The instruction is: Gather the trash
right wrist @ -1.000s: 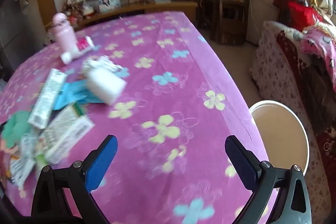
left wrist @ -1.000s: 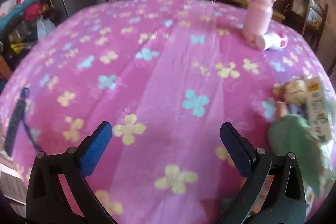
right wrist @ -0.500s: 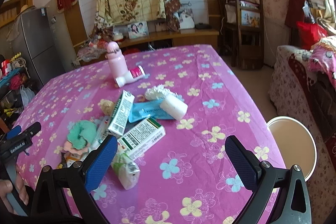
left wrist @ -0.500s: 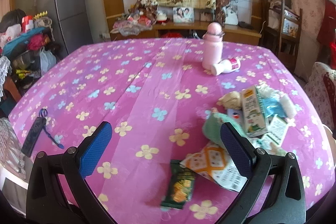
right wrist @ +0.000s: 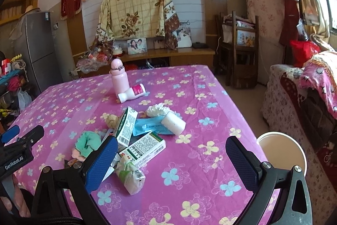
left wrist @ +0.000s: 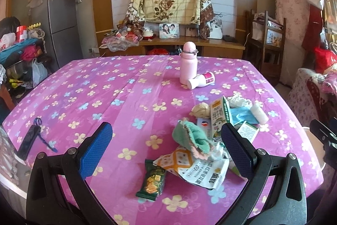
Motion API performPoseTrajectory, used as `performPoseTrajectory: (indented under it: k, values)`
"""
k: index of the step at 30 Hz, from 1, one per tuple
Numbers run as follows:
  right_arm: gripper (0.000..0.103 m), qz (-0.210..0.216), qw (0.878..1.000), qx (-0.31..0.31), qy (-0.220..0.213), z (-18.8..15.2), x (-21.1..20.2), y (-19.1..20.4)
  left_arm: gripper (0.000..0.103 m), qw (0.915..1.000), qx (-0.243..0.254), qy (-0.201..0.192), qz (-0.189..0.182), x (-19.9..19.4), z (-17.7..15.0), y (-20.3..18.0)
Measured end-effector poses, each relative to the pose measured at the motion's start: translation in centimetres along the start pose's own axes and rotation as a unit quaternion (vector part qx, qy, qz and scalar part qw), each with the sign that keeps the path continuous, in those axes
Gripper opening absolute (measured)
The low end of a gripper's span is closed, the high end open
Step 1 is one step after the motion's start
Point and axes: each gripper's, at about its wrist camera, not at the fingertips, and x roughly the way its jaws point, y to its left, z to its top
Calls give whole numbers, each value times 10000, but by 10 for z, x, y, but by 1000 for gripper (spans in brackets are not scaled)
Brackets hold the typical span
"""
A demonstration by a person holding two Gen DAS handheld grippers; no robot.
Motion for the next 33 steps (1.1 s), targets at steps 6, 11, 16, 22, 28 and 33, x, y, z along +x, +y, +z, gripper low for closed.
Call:
performPoseTrajectory:
  k: [6,11,16,22,28,33]
  values:
    - [102,-34,9999,-66,-108,1,-5,4,102,9999,-10,-157,-50,-9,1,-5]
    - [102,-24,9999,-59,-156,2,-8,5,102,9997,5,-257,-12,-13,1,-7]
    - [102,-29,9997,-34,-227,4,-11,5,102,9995,-70,-295,-88,-14,1,-5]
    - [102,-19,9997,-25,-260,5,-13,6,102,9994,-91,-303,-106,-16,1,-4]
    - [102,-37,9995,-31,-316,6,-14,7,102,9991,-147,-381,-103,-19,2,-4]
    - [102,-57,9995,-37,-320,7,-14,6,102,9990,-152,-397,-107,-19,2,-4]
